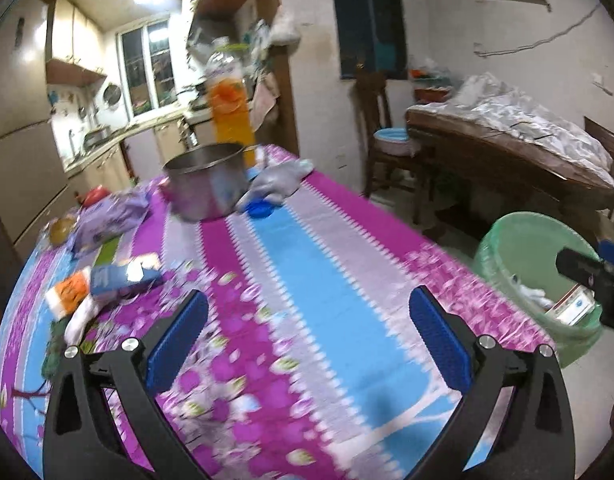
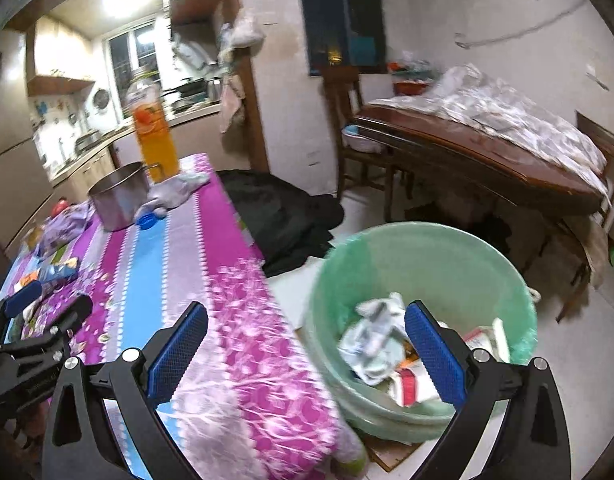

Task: Collect trash
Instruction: 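Swing both open tools back toward the items on the table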

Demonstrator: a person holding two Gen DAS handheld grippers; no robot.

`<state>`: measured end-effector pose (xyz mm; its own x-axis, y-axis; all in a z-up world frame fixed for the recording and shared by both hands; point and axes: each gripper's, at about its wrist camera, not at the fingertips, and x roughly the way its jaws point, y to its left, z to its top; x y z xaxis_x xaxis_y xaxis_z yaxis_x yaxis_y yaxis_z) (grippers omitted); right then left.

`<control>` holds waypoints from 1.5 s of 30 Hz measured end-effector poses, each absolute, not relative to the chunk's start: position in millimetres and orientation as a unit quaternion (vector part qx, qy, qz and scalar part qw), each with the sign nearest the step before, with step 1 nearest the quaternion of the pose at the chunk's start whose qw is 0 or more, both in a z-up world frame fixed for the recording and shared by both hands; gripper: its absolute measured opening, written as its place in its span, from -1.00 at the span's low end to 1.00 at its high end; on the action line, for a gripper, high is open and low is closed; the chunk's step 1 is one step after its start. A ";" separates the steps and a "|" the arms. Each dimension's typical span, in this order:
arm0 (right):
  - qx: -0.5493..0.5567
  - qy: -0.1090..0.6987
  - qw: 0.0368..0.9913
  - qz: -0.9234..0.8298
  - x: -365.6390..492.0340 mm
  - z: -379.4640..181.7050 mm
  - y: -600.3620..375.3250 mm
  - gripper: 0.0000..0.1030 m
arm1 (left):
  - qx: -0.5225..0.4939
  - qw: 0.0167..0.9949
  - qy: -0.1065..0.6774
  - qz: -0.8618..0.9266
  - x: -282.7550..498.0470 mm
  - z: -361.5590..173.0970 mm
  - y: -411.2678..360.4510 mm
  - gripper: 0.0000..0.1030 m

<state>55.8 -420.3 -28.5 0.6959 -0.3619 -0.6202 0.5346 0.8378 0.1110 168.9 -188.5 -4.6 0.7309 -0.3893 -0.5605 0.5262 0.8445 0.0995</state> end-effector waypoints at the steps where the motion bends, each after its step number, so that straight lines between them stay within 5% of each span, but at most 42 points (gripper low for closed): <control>1: 0.137 0.303 0.912 -0.241 61.0 -27.9 -415.8 0.90 | 0.125 0.922 0.273 -0.245 170.8 -6.3 -182.6 0.89; 24: -0.015 0.330 0.941 0.067 236.1 -24.7 -250.1 0.90 | -0.020 0.933 0.357 -0.038 246.7 -13.7 63.7 0.89; 36: -0.187 0.399 0.830 0.341 398.1 -45.3 -181.0 0.90 | 0.039 0.911 0.401 -0.089 299.0 -34.2 57.0 0.85; 45: -0.322 0.442 0.724 0.420 454.1 -68.3 -133.1 0.90 | 0.008 0.891 0.426 -0.157 317.5 -41.2 68.0 0.53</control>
